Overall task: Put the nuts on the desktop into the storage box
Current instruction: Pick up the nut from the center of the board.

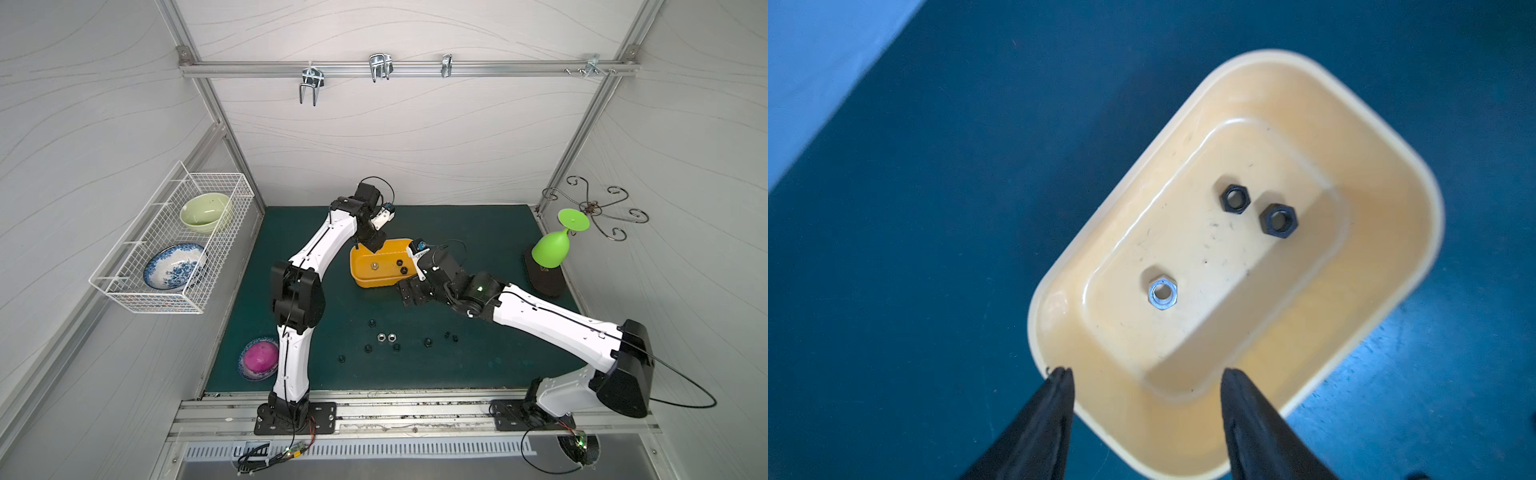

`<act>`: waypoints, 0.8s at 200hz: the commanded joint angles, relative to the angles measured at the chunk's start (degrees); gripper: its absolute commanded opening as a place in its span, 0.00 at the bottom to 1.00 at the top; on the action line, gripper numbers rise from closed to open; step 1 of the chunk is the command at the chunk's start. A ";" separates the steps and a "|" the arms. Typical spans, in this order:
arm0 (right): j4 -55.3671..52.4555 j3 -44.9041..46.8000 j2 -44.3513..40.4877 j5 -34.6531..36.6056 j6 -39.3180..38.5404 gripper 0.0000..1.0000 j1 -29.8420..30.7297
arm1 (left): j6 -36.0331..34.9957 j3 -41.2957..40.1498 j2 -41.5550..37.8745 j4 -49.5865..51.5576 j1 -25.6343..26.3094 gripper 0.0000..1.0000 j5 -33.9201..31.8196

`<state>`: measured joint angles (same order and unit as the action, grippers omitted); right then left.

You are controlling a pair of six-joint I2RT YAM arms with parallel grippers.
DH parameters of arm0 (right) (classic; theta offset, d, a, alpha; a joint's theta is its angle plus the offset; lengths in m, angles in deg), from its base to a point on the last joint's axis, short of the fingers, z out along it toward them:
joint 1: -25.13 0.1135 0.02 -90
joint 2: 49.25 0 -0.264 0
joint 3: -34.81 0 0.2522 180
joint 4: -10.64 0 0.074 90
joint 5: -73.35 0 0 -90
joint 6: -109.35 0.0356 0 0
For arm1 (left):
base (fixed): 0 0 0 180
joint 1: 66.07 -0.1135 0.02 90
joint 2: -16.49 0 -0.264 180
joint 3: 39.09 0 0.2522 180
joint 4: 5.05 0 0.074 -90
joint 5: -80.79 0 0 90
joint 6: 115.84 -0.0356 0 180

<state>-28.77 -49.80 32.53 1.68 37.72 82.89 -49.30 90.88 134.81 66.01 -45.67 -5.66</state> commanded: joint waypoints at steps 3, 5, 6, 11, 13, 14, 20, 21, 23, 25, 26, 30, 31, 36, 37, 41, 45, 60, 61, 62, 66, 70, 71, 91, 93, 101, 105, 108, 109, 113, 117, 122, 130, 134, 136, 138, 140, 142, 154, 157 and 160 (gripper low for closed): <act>-1.64 -0.27 -1.44 0.75 -0.79 0.99 0.43 | 0.73 -0.29 -4.15 2.36 -0.19 0.61 2.02; -1.70 -0.37 -1.38 0.68 -0.79 0.99 0.40 | 0.73 -0.48 -4.55 2.31 -0.19 0.61 2.06; -1.73 -0.35 -1.37 0.62 -0.84 0.99 0.42 | 0.71 -0.55 -4.75 2.34 -0.19 0.61 2.11; -1.82 -0.47 -1.38 0.42 -0.91 0.99 0.43 | 0.77 -1.20 -5.73 2.29 -0.19 0.62 2.16; -1.92 -0.46 -1.39 0.40 -0.89 0.99 0.43 | 0.85 -1.34 -6.09 2.23 -0.19 0.62 2.27; -1.93 -0.49 -1.37 0.40 -0.93 0.99 0.43 | 0.86 -1.47 -6.17 2.22 -0.19 0.62 2.30; -2.10 -0.56 -1.37 0.31 -0.90 0.99 0.43 | 0.91 -2.24 -7.48 2.07 -0.19 0.62 2.53; -2.11 -0.54 -1.36 0.26 -0.94 0.99 0.43 | 0.89 -2.36 -7.66 2.05 -0.19 0.62 2.56; -2.12 -0.57 -1.36 0.25 -0.94 0.99 0.36 | 0.97 -2.62 -8.04 2.03 -0.14 0.62 2.72; -2.19 -0.66 -1.31 0.23 -0.94 0.99 0.43 | 1.01 -2.86 -8.46 2.03 -0.18 0.62 2.83; -2.20 -0.68 -1.38 0.22 -0.95 0.99 0.43 | 1.03 -2.97 -8.59 1.98 -0.18 0.62 2.85; -2.26 -0.62 -1.38 0.07 -0.96 0.99 0.43 | 1.03 -3.40 -9.37 1.96 -0.19 0.63 3.09; -2.28 -0.65 -1.37 0.01 -1.05 0.99 0.43 | 1.04 -3.55 -9.53 1.95 -0.19 0.63 3.11; -2.30 -0.68 -1.38 -0.33 -1.31 0.99 0.43 | 1.07 -4.12 -10.48 1.94 -0.21 0.63 3.40; -2.30 -0.69 -1.37 -0.41 -1.40 0.99 0.43 | 1.15 -4.22 -10.61 1.94 -0.24 0.63 3.39; -2.32 -0.73 -1.36 -0.67 -1.64 0.99 0.45 | 1.22 -4.59 -11.21 1.97 -0.23 0.63 3.54; -2.36 -0.79 -1.29 -0.93 -1.92 0.99 0.43 | 1.29 -4.96 -11.84 1.94 -0.23 0.63 3.58; -2.62 -1.12 -1.35 -2.12 -3.21 0.99 0.43 | 1.43 -6.27 -13.87 2.12 -0.60 0.64 4.07; -2.64 -1.12 -1.36 -2.14 -3.27 0.99 0.43 | 1.46 -6.44 -13.93 2.20 -0.66 0.64 4.08; -2.64 -1.08 -1.36 -2.15 -3.31 0.99 0.43 | 1.52 -6.52 -14.10 2.20 -0.69 0.64 4.13; -2.65 -1.13 -1.40 -2.24 -3.52 0.99 0.43 | 1.51 -6.87 -14.45 2.25 -0.85 0.64 4.22; -2.65 -1.20 -1.38 -2.28 -3.77 0.99 0.43 | 1.57 -7.16 -14.92 2.29 -1.04 0.64 4.27; -2.61 -1.21 -1.37 -2.35 -3.82 0.99 0.43 | 1.62 -7.23 -14.99 2.29 -1.05 0.64 4.27; -2.82 -1.46 -1.36 -3.06 -4.68 0.99 0.43 | 2.23 -8.35 -16.96 2.68 -2.76 0.65 5.11; -2.87 -1.54 -1.36 -3.15 -4.73 0.99 0.43 | 2.25 -8.47 -17.05 2.81 -3.01 0.65 5.49; -2.96 -1.61 -1.28 -3.74 -5.26 0.99 0.40 | 2.73 -8.83 -17.70 3.15 -4.17 0.66 6.57; -3.06 -1.73 -1.17 -4.21 -5.66 0.99 0.41 | 2.99 -9.01 -18.02 3.30 -4.78 0.66 7.13; -3.02 -1.72 -1.08 -4.55 -5.96 0.99 0.43 | 3.21 -9.12 -18.25 3.45 -5.20 0.66 7.62; -3.06 -1.78 -1.04 -4.76 -6.06 0.99 0.43 | 3.31 -9.14 -18.32 3.49 -5.42 0.66 7.79; -3.13 -1.79 -0.96 -5.43 -6.54 0.99 0.43 | 3.46 -9.38 -18.58 3.67 -6.03 0.66 8.42; -3.34 -1.90 -0.84 -6.13 -6.99 0.99 0.43 | 3.59 -9.74 -18.83 3.82 -6.69 0.66 8.94; -3.57 -1.99 -0.67 -6.91 -7.51 0.99 0.43 | 3.76 -10.16 -19.18 3.96 -7.51 0.66 9.57; -3.84 -2.10 -0.54 -8.69 -8.49 0.99 0.49 | 4.01 -11.44 -19.64 4.05 -8.66 0.66 9.94; -3.98 -2.14 -0.46 -9.53 -8.91 0.99 0.64 | 4.16 -12.21 -19.95 4.21 -9.13 0.66 10.11; -3.98 -2.16 -0.42 -9.71 -9.07 0.99 0.66 | 4.25 -12.49 -20.14 4.22 -9.39 0.66 10.24; -3.99 -2.09 -0.40 -10.06 -9.37 0.99 0.73 | 4.35 -12.80 -20.21 4.27 -9.76 0.66 10.35; -3.98 -1.97 -0.35 -10.39 -9.62 0.99 0.83 | 4.43 -13.10 -20.43 4.30 -10.03 0.66 10.58; -3.84 -1.89 -0.31 -10.65 -9.85 0.99 0.86 | 4.51 -13.57 -20.64 4.31 -10.41 0.66 11.01; -2.77 -0.92 -0.13 -12.16 -11.30 0.99 1.48 | 5.06 -16.26 -21.93 3.45 -12.80 0.66 13.80; -2.60 -0.81 -0.08 -12.55 -11.59 0.99 1.63 | 5.38 -16.87 -22.24 3.15 -13.29 0.66 14.33; -2.40 -0.75 0.08 -12.94 -11.78 0.99 1.84 | 5.84 -17.30 -22.40 2.84 -14.01 0.66 14.64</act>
<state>-31.46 -50.26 32.53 -6.34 29.83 83.30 -45.74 76.73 114.97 69.28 -56.09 3.50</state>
